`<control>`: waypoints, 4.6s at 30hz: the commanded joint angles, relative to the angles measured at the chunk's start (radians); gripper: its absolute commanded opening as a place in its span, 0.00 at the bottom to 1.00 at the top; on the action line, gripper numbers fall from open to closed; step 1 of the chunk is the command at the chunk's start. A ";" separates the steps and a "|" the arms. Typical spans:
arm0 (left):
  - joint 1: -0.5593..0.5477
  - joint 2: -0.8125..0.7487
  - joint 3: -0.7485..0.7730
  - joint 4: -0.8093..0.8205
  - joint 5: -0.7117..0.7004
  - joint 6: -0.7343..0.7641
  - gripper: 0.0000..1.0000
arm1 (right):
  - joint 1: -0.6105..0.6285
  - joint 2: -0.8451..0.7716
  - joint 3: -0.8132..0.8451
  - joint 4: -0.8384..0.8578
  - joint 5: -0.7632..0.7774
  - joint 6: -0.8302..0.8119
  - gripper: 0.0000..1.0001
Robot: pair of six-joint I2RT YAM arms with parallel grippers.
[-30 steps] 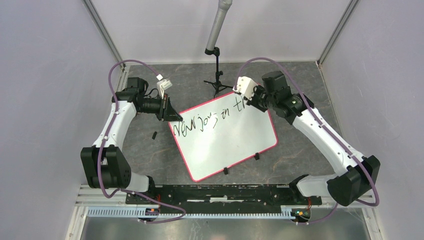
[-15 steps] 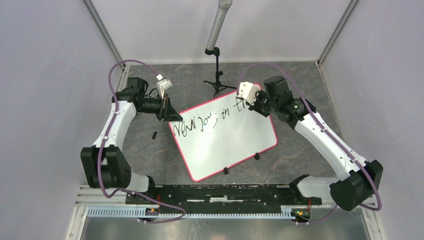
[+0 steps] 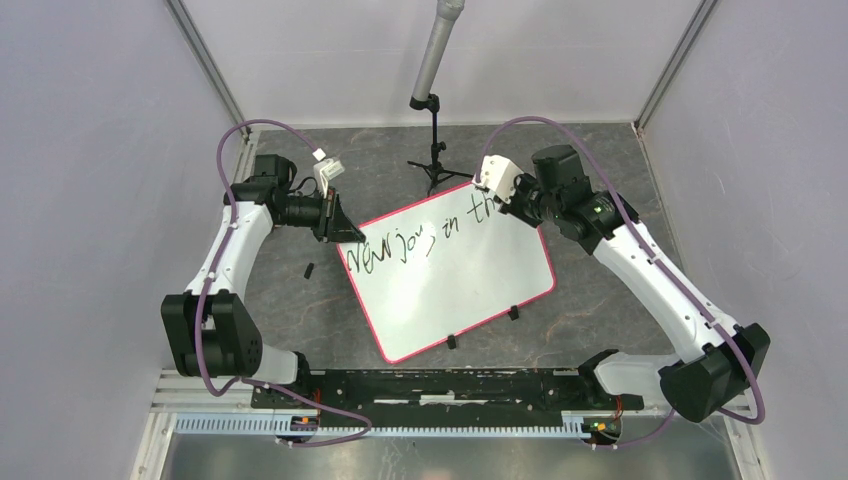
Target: Write a sentence on the whiteboard
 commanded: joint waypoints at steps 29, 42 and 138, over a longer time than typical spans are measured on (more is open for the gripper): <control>-0.028 0.012 -0.005 0.003 -0.084 -0.004 0.03 | -0.090 0.051 0.005 0.085 0.010 -0.044 0.00; -0.029 0.018 -0.002 0.004 -0.085 -0.005 0.02 | -0.088 0.078 0.047 0.057 -0.085 -0.038 0.00; -0.034 0.021 -0.028 0.031 -0.084 -0.037 0.03 | 0.713 0.089 -0.266 0.393 0.043 0.104 0.00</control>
